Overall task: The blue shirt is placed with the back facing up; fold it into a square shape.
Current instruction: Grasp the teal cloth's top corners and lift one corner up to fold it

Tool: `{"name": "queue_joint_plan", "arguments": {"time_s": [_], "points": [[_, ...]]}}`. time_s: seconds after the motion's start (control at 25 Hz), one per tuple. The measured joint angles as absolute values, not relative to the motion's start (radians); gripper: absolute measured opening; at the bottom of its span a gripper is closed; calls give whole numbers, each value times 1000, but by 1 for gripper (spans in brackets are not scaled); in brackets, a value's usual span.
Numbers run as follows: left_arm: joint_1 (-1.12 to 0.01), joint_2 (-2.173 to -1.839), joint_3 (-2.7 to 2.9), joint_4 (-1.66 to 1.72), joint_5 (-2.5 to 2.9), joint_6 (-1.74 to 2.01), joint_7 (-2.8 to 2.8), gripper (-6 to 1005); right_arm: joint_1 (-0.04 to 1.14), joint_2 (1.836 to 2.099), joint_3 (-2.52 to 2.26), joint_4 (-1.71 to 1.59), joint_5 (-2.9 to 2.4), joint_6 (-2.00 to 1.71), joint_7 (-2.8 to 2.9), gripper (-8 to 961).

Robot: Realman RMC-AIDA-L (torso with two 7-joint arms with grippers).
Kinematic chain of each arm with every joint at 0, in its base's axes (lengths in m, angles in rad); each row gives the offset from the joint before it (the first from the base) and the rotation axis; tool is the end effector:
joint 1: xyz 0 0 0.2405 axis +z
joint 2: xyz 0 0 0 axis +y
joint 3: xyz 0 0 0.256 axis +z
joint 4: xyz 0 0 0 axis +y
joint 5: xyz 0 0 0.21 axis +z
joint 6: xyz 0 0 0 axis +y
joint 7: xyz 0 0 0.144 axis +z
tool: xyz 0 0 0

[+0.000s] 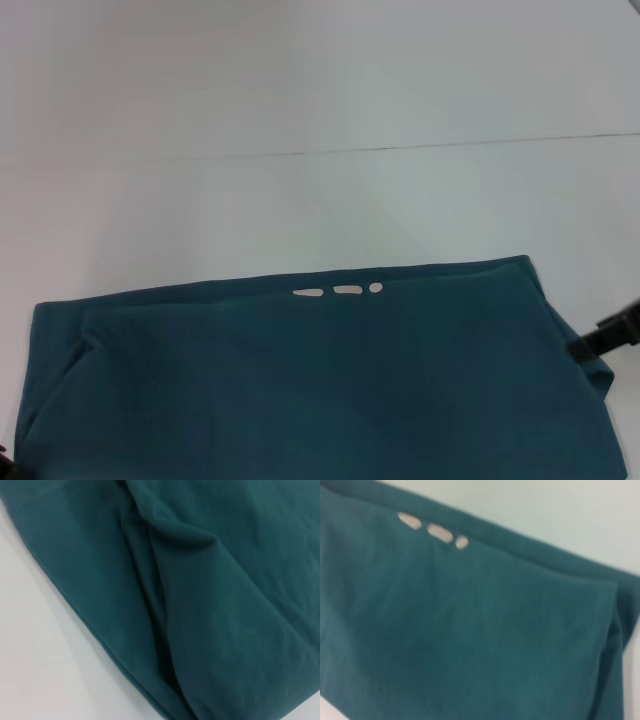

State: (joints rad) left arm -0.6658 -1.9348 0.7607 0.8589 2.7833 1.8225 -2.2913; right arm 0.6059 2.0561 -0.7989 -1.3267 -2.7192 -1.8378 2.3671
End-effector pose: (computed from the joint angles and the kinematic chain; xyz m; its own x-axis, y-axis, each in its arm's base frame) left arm -0.3027 0.3236 0.0736 0.3657 0.9009 -0.2336 0.8657 -0.4215 -0.2701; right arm 0.2483 0.3392 0.0923 0.5384 -0.8413 0.0493 -0.7549 -0.5074 -0.4155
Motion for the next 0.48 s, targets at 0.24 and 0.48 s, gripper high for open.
{"name": "queue_joint_plan", "arguments": {"time_s": [0.24,0.48], "points": [[-658,-1941,725,875,2767,1837,-2269,58,604,2093,-846,-1322,-2673,-1778,2351,601],[-658,-1953,654,876,2724,1839,-2236,58,513,2099,-937,-1306,-2325,-1688,2252,825]]}}
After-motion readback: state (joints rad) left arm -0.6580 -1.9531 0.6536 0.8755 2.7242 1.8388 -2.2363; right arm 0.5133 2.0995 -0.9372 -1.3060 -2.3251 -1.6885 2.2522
